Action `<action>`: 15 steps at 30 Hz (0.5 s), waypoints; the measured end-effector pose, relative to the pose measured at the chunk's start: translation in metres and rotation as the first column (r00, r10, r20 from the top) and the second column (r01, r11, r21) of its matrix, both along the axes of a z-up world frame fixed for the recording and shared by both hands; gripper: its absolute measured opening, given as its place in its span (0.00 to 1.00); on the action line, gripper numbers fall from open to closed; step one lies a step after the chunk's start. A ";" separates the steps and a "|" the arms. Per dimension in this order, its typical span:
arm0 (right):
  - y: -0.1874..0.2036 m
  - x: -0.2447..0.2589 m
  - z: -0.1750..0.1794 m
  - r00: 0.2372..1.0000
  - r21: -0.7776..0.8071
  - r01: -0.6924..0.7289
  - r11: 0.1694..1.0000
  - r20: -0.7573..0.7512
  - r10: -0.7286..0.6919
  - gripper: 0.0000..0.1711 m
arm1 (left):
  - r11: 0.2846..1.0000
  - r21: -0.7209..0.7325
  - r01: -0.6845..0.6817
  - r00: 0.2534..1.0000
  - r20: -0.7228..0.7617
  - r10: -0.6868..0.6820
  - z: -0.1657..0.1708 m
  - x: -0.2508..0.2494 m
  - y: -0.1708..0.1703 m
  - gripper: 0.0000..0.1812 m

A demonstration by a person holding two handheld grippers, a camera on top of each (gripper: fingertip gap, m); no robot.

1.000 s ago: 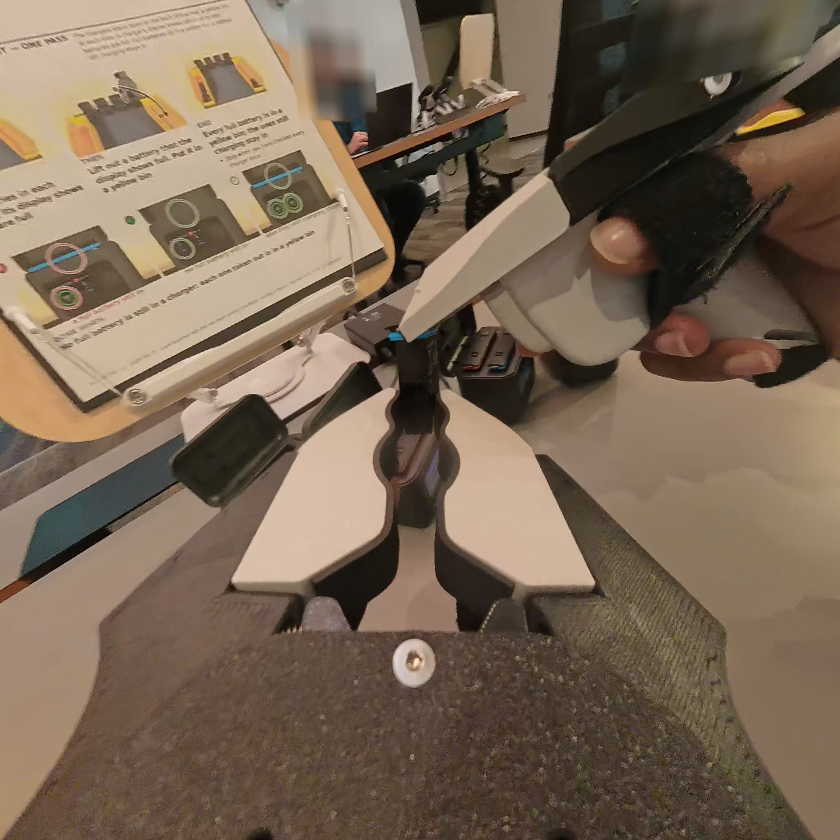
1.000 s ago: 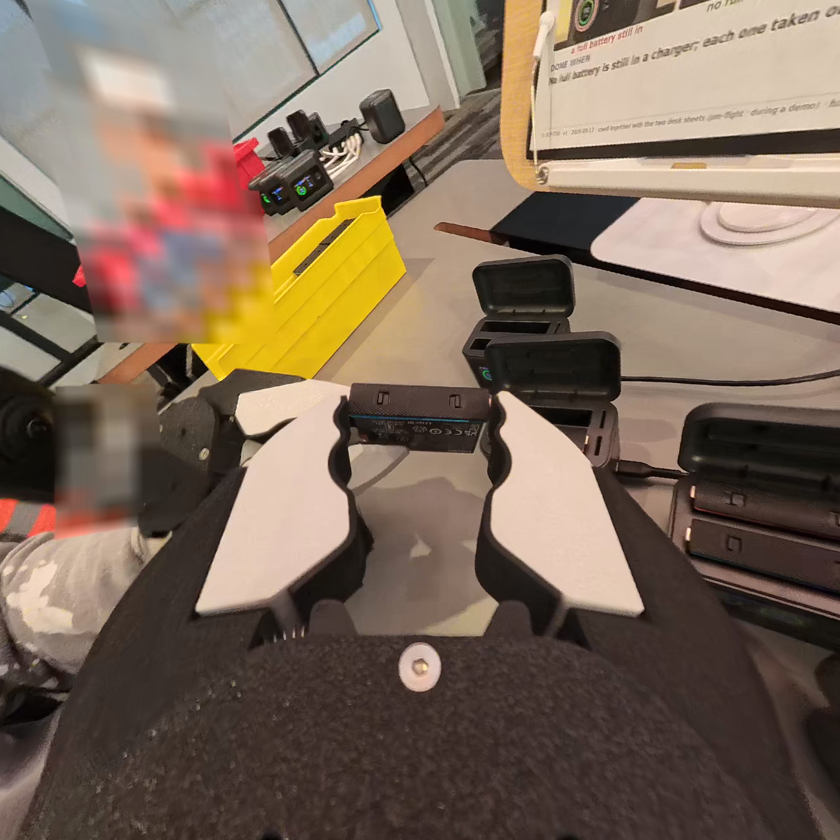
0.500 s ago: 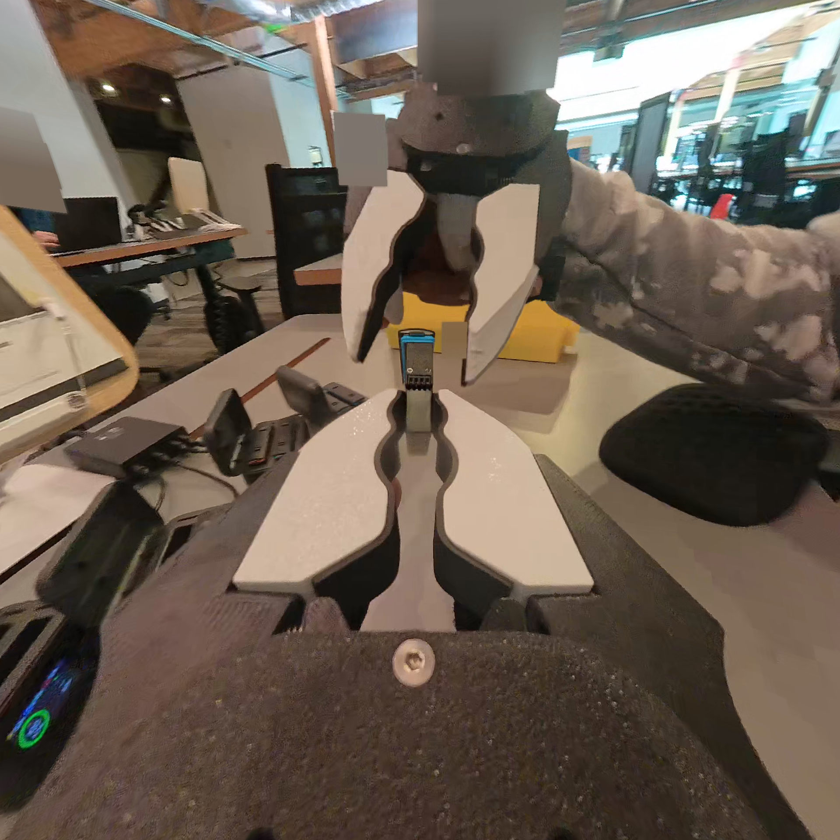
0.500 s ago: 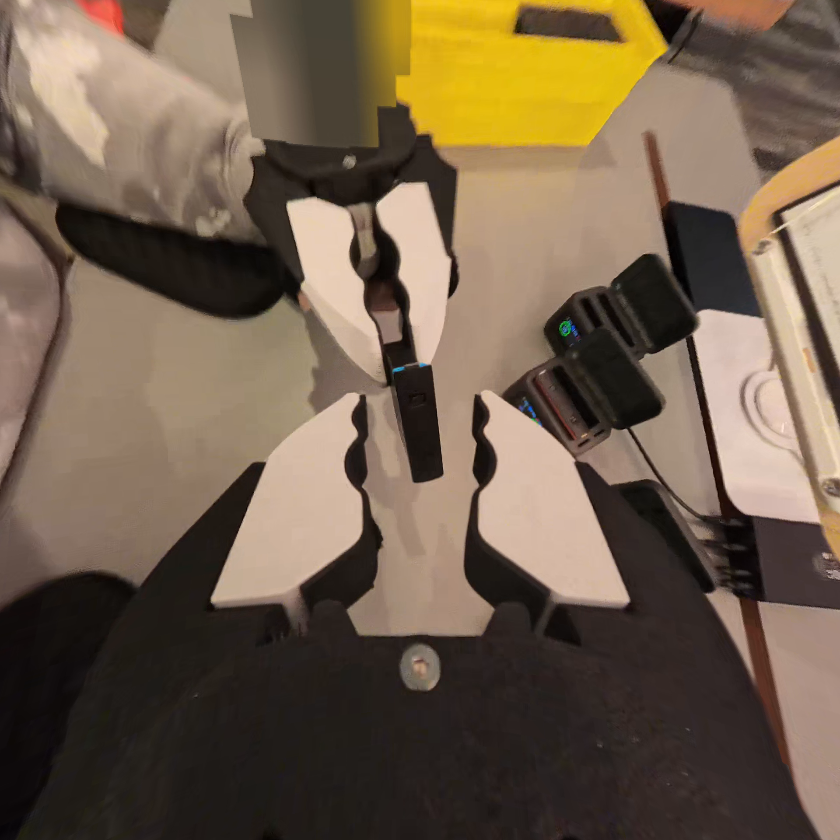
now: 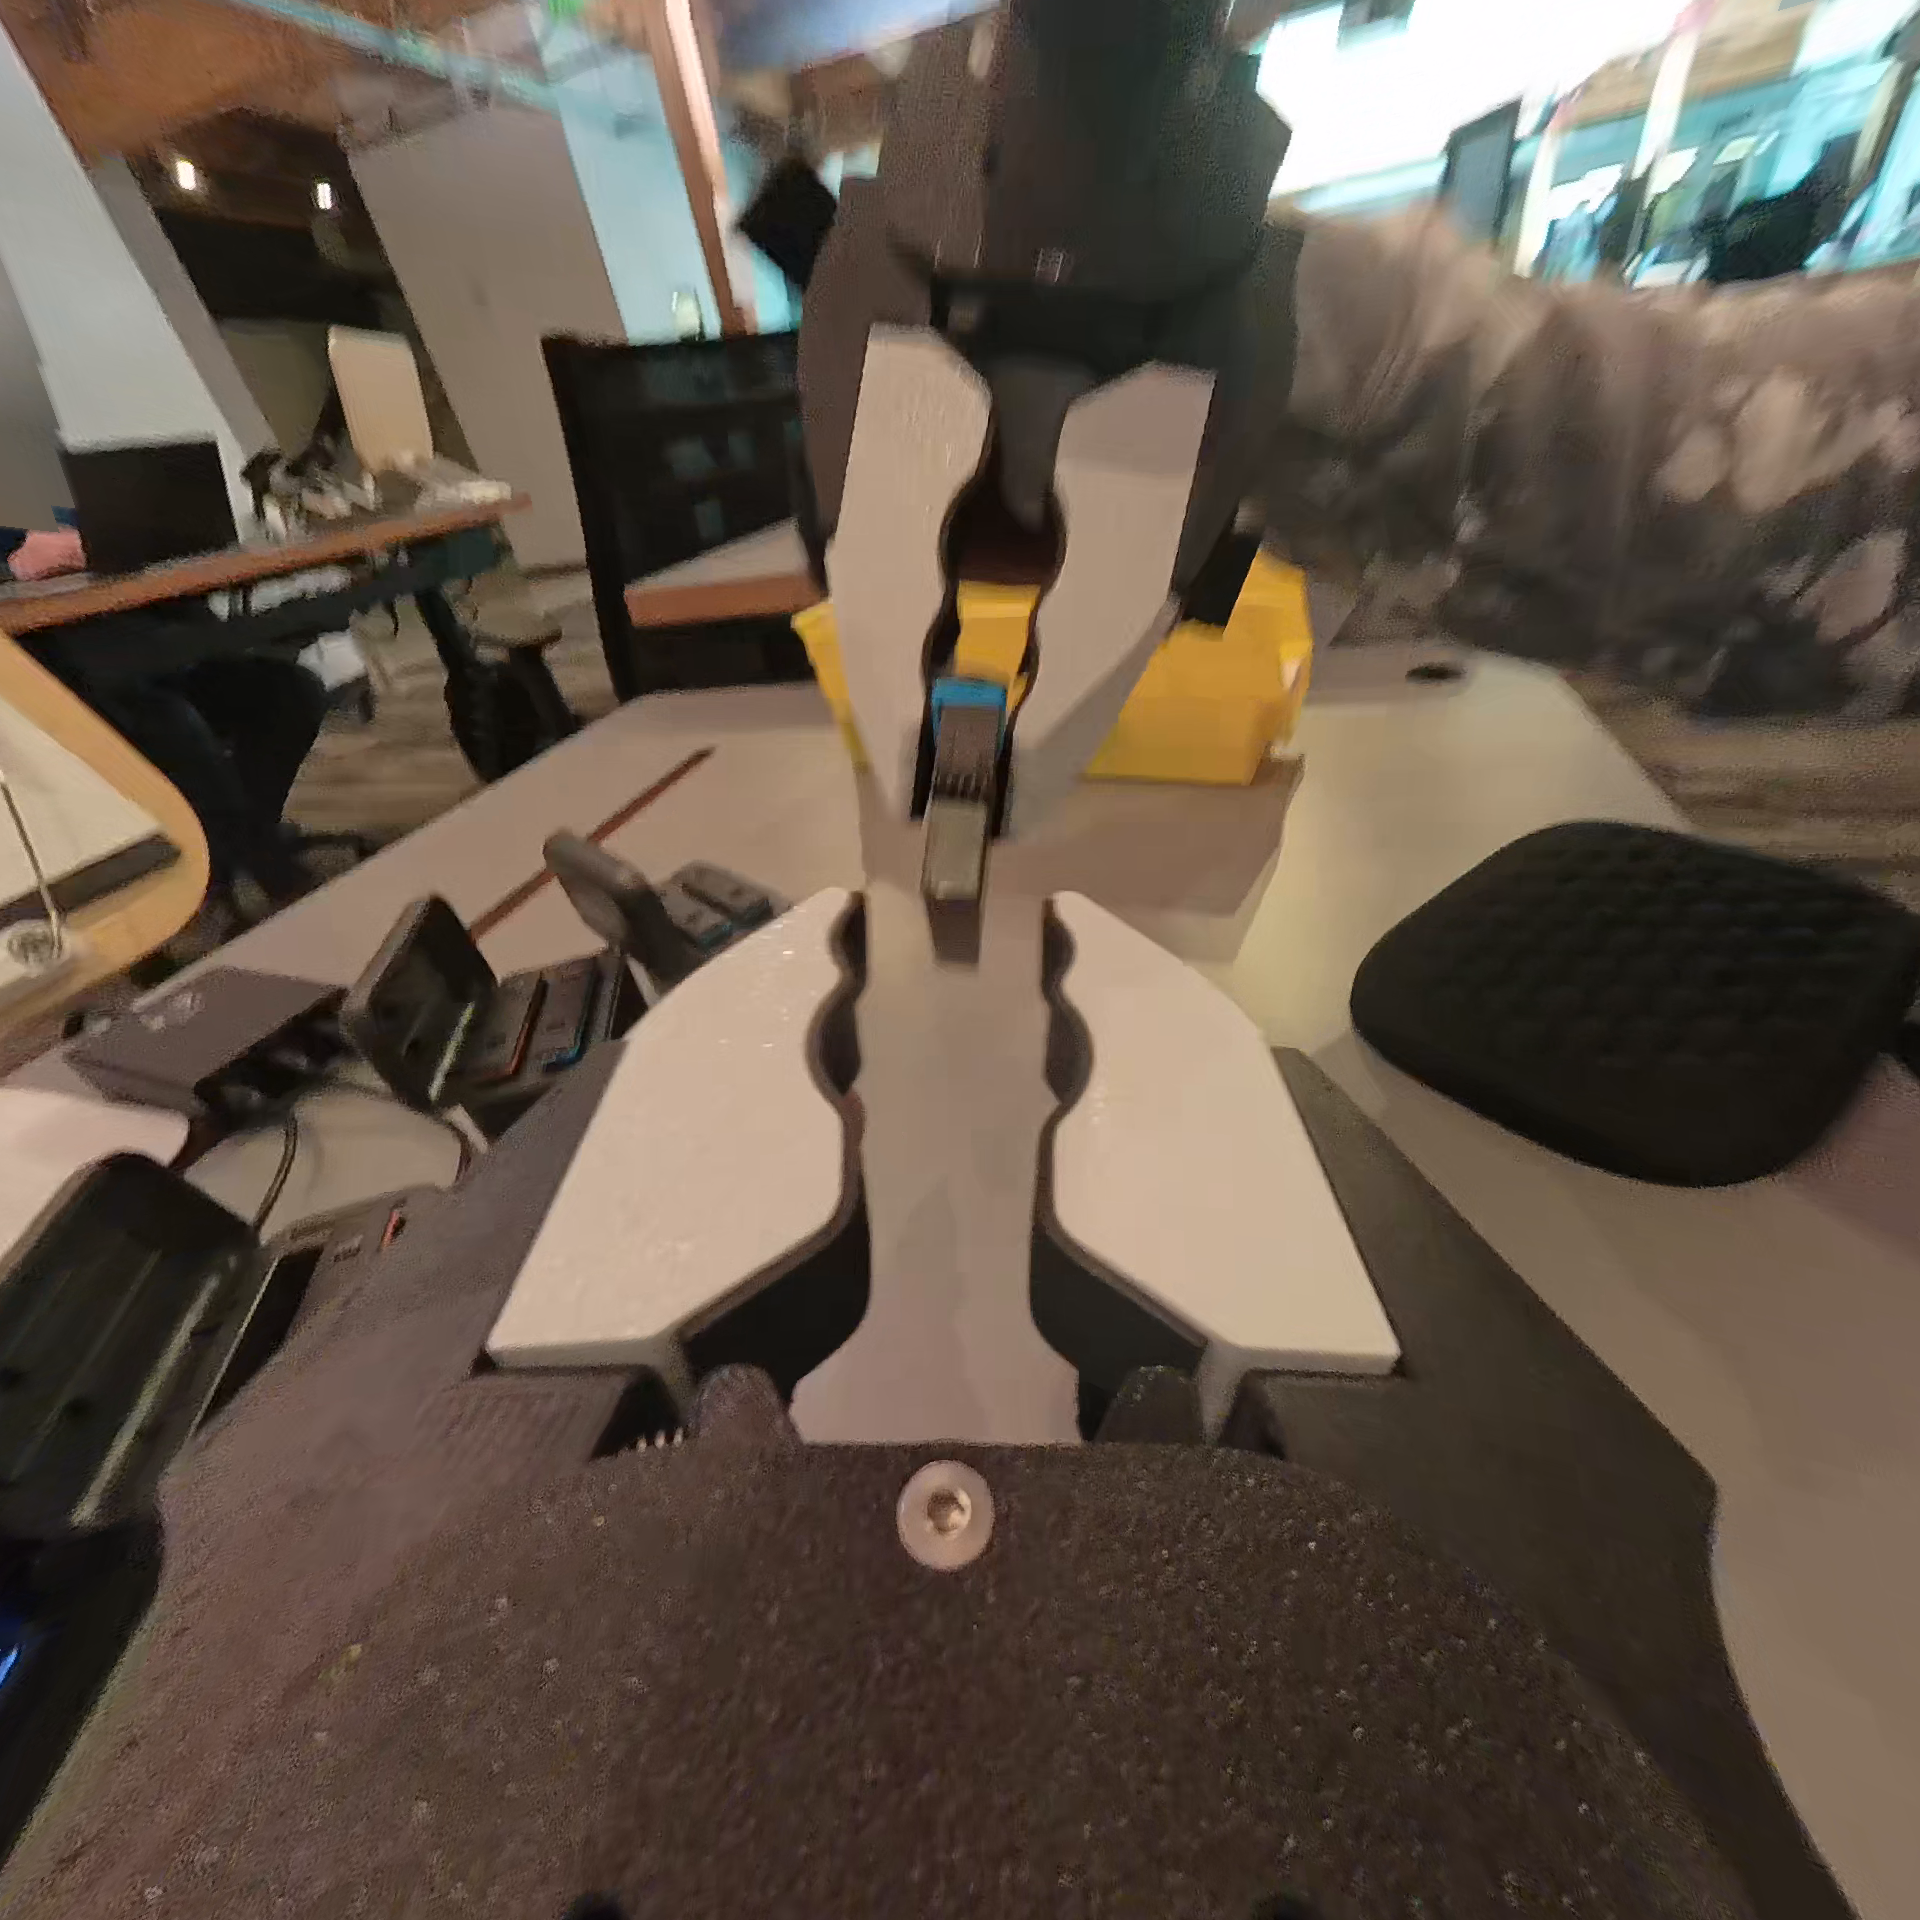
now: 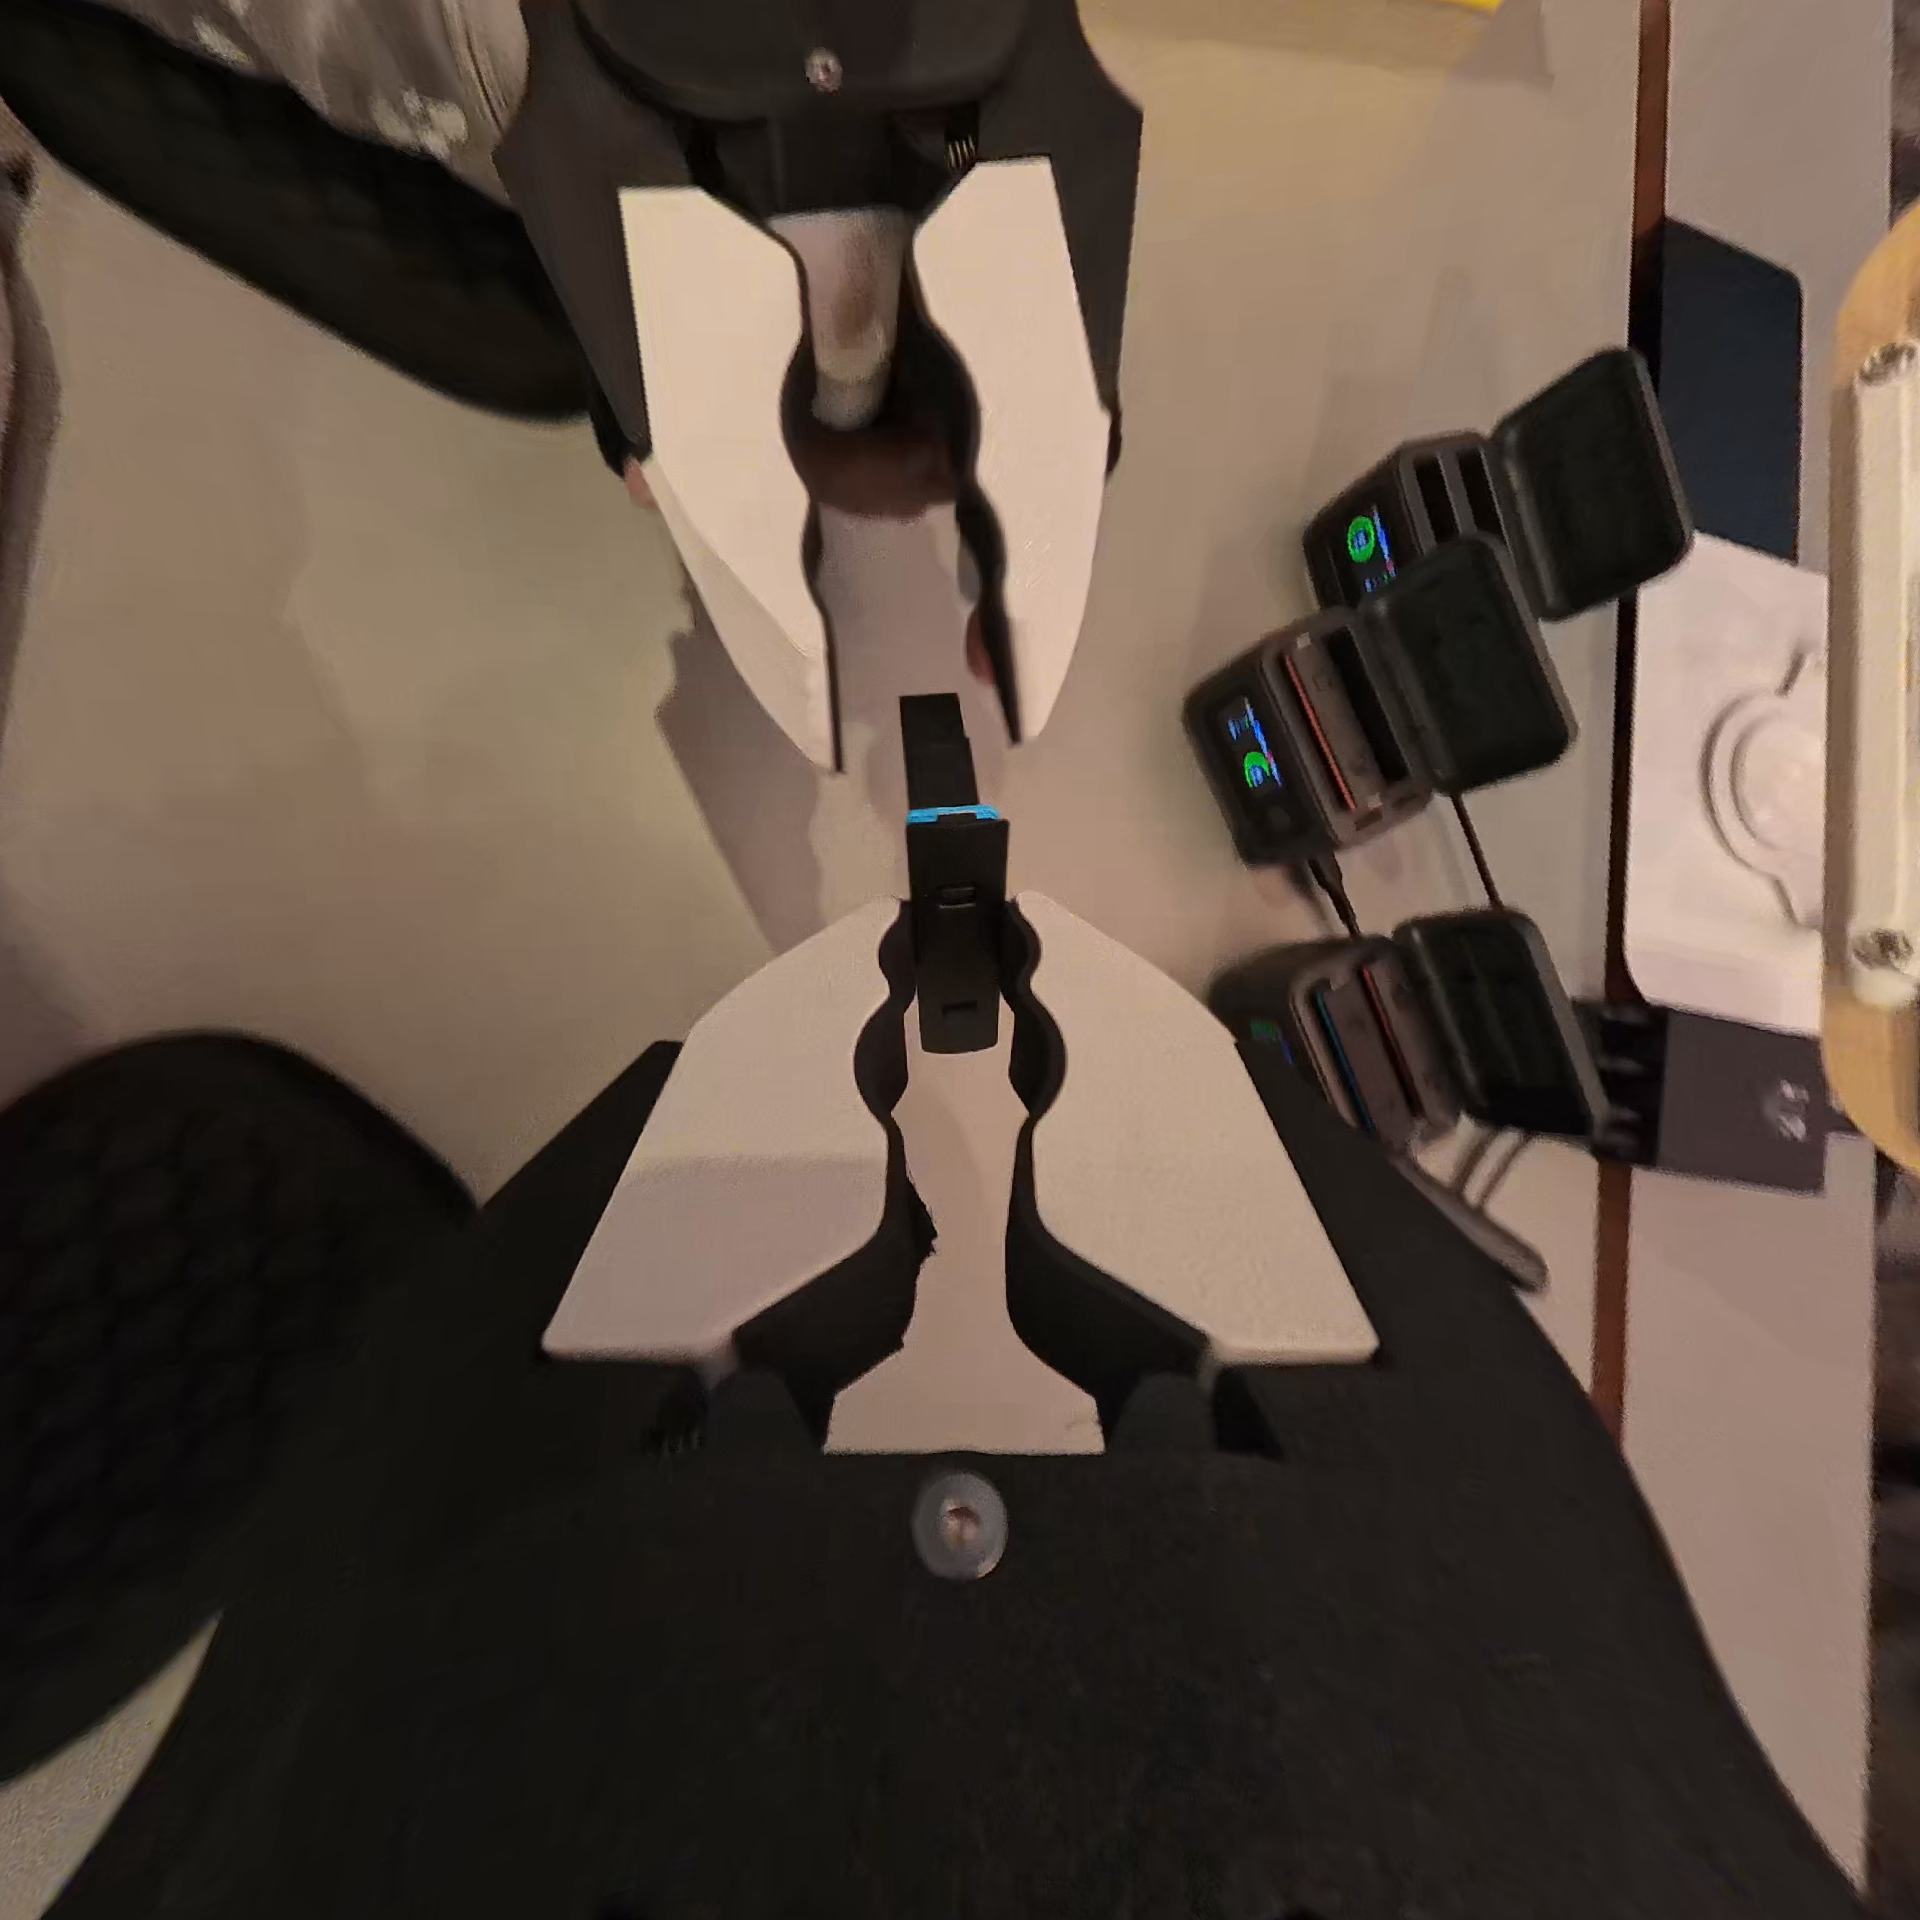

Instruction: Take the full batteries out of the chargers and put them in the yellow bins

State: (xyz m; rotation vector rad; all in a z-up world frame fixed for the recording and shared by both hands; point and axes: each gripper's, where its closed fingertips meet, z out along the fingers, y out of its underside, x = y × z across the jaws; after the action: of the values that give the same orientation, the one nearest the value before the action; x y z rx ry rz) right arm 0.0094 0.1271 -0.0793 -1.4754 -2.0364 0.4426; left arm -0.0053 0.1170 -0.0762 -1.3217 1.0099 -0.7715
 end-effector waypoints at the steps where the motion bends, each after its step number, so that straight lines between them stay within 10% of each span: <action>1: 0.003 0.010 0.002 0.999 0.015 0.016 1.000 0.030 -0.017 0.09 | 0.999 -0.023 -0.026 0.999 -0.037 0.025 -0.006 0.001 0.004 0.22; 15: 0.085 0.266 0.025 0.743 0.283 0.425 0.860 0.433 -0.510 0.09 | 0.913 -0.095 -0.396 0.918 -0.050 0.393 -0.020 -0.034 0.040 0.18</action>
State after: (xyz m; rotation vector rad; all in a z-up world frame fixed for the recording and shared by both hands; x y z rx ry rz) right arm 0.2750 0.2121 -0.0540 -2.0674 -1.8790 -0.3518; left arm -0.0398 0.1568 -0.0960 -1.5682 0.6970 -0.4999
